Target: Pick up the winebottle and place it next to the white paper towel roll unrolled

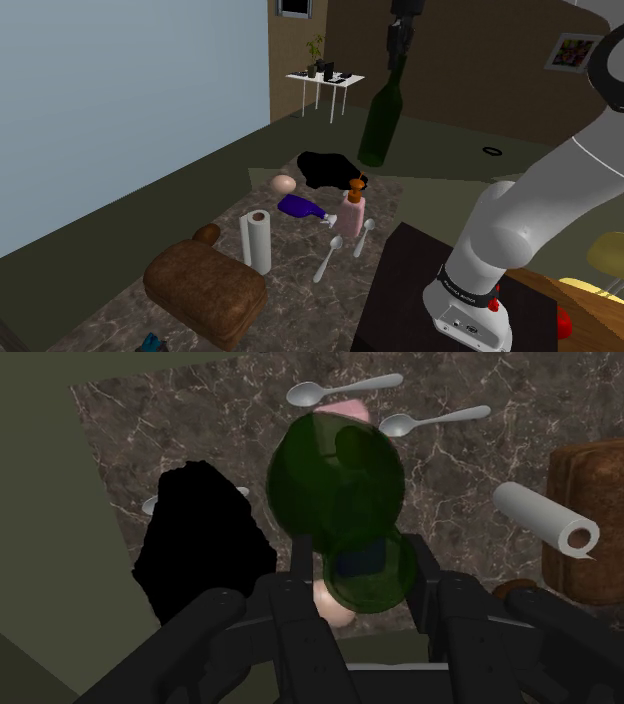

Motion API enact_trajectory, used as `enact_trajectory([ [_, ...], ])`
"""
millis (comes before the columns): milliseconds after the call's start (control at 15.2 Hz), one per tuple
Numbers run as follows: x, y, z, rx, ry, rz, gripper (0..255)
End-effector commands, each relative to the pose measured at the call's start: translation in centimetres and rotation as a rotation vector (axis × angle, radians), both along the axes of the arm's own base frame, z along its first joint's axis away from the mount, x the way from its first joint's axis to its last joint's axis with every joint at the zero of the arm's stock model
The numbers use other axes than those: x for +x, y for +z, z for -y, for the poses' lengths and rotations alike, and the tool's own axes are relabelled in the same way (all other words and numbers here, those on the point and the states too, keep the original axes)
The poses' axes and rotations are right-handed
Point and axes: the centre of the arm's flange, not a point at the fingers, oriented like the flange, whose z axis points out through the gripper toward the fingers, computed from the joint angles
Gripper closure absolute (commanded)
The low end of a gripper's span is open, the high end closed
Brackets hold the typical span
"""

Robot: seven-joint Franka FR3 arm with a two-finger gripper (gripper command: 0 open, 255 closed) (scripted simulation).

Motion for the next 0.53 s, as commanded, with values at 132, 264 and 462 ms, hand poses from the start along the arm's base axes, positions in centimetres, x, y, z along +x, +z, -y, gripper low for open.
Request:
enact_trajectory([
  [132,0.2,0.1,-5.8,0.0,-0.002,0.0,255],
  [264,0.3,0.1,-8.4,0.0,-0.002,0.0,255],
  [462,0.5,0.1,-12.4,0.0,-0.002,0.0,255],
])
